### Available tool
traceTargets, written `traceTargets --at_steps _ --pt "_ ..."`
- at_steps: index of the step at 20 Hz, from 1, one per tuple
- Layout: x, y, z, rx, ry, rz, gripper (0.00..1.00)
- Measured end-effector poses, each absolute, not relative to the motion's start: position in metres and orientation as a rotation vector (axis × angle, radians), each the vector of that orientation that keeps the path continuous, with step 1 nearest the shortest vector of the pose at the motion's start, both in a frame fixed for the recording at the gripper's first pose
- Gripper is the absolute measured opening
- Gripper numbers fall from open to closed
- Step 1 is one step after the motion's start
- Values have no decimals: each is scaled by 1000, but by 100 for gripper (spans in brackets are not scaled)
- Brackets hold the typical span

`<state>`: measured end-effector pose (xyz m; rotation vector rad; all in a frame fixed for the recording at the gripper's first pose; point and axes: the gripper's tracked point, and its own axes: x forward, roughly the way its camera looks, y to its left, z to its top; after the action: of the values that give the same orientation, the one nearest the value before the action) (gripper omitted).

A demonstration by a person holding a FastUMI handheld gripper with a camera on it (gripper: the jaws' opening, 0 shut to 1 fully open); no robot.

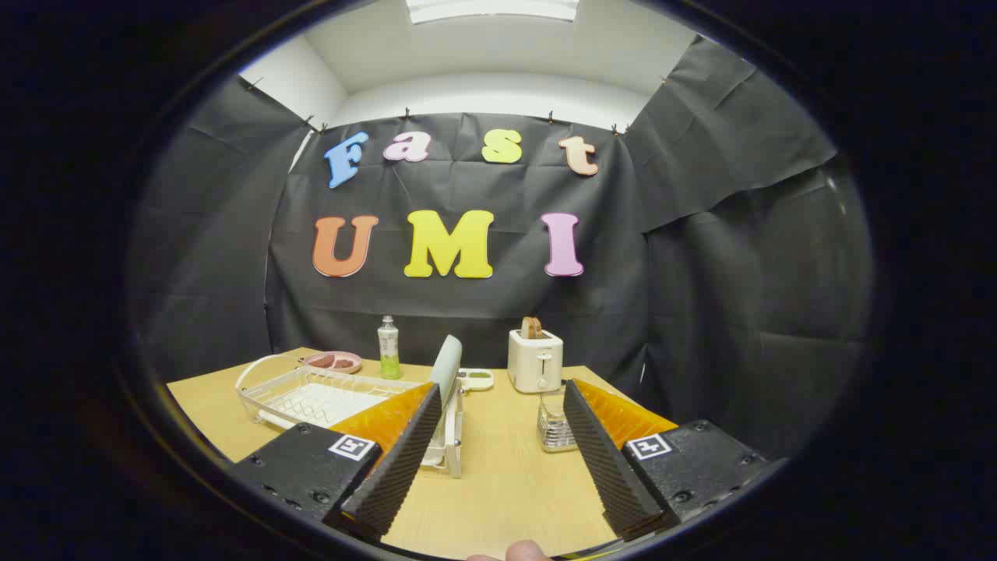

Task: Take the plate from the dish rack, then take the spoon from the basket and place it into the plate.

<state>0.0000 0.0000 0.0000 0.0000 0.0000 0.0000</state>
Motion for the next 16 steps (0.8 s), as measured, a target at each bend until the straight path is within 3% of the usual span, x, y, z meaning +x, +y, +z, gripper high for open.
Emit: traceTargets --at_steps 16 --pt "-13 39 28 52 -59 -8 100"
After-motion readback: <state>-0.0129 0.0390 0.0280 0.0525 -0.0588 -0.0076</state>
